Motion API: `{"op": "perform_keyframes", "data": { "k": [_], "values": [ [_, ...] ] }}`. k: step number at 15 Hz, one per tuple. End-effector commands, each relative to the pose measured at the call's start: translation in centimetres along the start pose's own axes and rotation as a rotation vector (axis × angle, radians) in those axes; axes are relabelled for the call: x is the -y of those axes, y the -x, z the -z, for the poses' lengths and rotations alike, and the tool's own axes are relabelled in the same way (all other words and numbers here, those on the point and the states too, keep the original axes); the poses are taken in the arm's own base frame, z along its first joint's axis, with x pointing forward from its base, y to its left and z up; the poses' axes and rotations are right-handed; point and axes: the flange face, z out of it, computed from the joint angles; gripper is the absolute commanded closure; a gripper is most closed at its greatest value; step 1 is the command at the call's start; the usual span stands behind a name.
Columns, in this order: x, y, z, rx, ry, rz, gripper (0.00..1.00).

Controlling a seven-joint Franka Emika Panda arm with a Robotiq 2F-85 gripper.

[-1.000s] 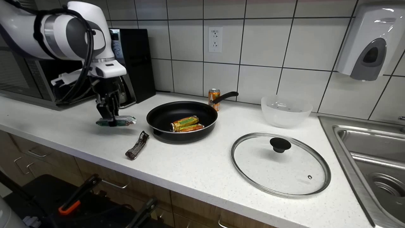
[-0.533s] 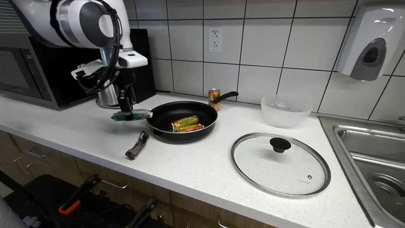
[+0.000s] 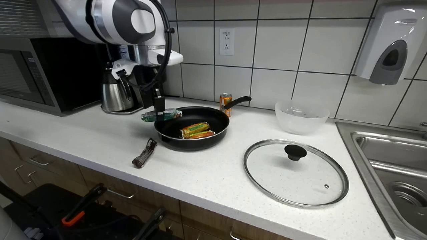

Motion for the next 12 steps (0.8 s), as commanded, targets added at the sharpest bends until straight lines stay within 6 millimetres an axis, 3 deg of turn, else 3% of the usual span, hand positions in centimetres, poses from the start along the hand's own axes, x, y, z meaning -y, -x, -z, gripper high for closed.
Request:
{"op": "perform_keyframes", "data": {
  "k": [1,12],
  "values": [
    [0.7,-3.2,-0.3,0.026,0.0,0.071,0.87],
    [5.0,-9.1,-3.7,0.026,0.032,0.149,0.87]
  ]
}}
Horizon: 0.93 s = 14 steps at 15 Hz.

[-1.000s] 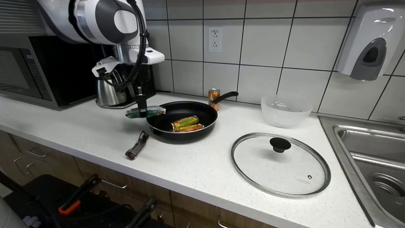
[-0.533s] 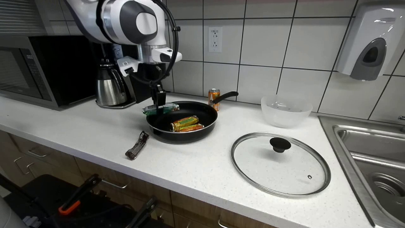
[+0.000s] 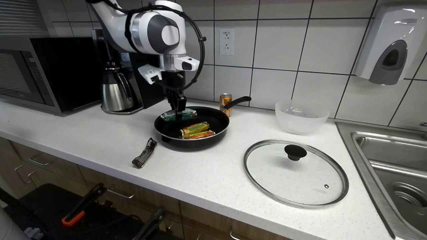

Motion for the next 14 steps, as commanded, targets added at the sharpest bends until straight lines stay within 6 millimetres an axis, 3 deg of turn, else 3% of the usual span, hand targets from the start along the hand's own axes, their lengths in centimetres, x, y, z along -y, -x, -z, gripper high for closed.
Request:
{"op": "perform_keyframes", "data": {
  "k": [1,7,14],
  "values": [
    [1.6,-2.7,-1.1,0.019,0.026,0.026,0.87],
    [2.6,-4.7,-3.5,0.023,0.047,0.019,0.87],
    [1.7,-5.3,-5.8,0.049,0.079,-0.007,0.87]
  ]
}}
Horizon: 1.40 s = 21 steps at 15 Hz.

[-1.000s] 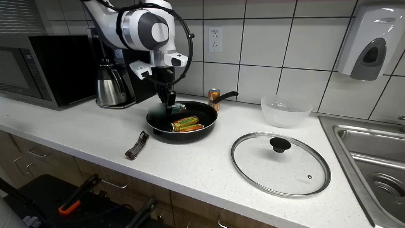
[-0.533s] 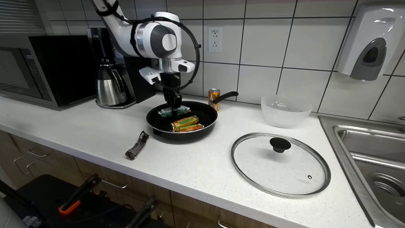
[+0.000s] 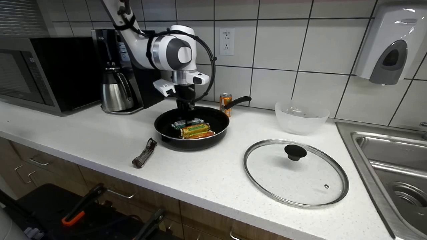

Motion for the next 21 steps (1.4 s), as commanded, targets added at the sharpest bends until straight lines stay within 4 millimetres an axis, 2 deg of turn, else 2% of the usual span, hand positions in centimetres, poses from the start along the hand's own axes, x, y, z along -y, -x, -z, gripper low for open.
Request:
{"op": "perform_keyframes", "data": {
  "k": [1,6,7,9,13,21],
  "values": [
    [-0.3,-0.7,-0.1,0.017,0.031,0.0,0.87],
    [-1.0,-0.7,0.0,0.021,0.042,-0.017,0.87],
    [-1.0,-0.6,0.0,0.026,0.047,-0.015,0.37],
    [-1.0,-0.4,0.1,0.033,0.051,-0.014,0.29],
    [-0.7,0.3,1.1,0.032,0.053,-0.003,0.01],
    [0.1,3.1,5.3,0.021,0.031,0.016,0.0]
  ]
}}
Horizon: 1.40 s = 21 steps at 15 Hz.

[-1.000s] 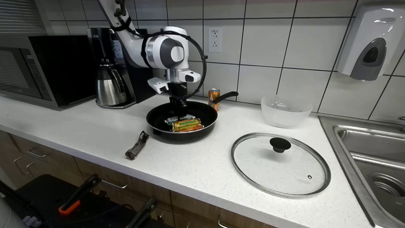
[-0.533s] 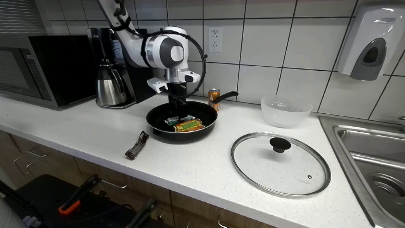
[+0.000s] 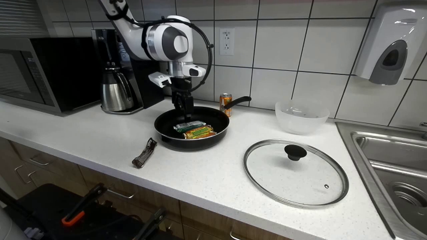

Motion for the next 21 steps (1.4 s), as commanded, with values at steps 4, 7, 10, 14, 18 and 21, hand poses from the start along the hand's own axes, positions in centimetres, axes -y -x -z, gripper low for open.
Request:
{"op": "perform_keyframes", "data": {
  "k": [4,7,10,14,18,21],
  "values": [
    [-0.3,4.4,4.2,0.01,-0.005,0.027,0.0],
    [-0.1,6.5,4.9,0.023,-0.005,0.059,0.0],
    [0.0,8.8,5.4,0.035,0.006,0.102,0.0],
    [0.0,11.8,5.6,0.051,0.036,0.167,0.0],
    [-0.5,14.4,5.0,0.076,0.062,0.229,0.0],
    [-1.4,16.1,4.3,0.095,0.073,0.268,0.0]
  ]
}}
